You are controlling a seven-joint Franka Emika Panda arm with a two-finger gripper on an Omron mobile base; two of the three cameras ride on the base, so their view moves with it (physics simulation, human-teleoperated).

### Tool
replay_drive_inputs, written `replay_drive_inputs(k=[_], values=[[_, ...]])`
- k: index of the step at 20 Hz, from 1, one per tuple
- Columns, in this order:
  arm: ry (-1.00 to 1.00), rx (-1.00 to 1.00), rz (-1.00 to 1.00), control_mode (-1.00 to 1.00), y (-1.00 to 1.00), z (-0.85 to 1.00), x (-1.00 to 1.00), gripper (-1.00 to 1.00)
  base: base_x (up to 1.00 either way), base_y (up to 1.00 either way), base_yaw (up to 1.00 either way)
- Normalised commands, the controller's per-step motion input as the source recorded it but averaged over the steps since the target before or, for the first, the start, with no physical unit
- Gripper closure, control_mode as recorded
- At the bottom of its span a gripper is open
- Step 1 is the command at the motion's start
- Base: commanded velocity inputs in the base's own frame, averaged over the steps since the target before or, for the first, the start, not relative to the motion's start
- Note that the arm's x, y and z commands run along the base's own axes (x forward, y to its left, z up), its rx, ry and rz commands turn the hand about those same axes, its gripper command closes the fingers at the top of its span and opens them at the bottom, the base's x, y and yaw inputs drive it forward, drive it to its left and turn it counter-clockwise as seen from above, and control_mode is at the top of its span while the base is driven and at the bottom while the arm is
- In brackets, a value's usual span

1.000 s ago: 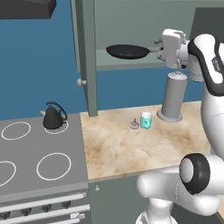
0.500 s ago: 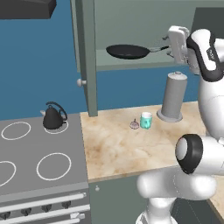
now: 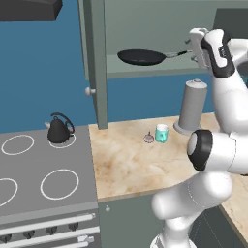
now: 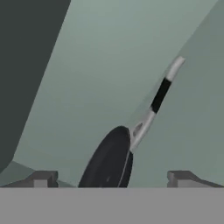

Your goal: Pick the pan from the cabinet and place it on the stove. Then turn on the stove burner for the pan.

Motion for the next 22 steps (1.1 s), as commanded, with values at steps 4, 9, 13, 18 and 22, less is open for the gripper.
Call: replay_drive_inputs(k=[4, 9, 13, 18, 22], values=[[0.15, 0.00, -0.11, -1.00, -0.29, -0.07, 0.42, -1.00, 0.00, 0.00, 0.00], [0.17, 0.00, -0.11, -1.00, -0.20, -0.10, 0.50, -1.00, 0.00, 0.00, 0.00], [0.15, 0.00, -0.09, -1.00, -0.14, -0.12, 0.48, -1.00, 0.00, 0.00, 0.00], [0.10, -0.01, -0.05, -1.00, -0.01, -0.25, 0.41, -1.00, 0.00, 0.00, 0.00], [0.05, -0.03, -0.02, -1.00, 0.00, -0.35, 0.35, -1.00, 0.00, 0.00, 0.00]])
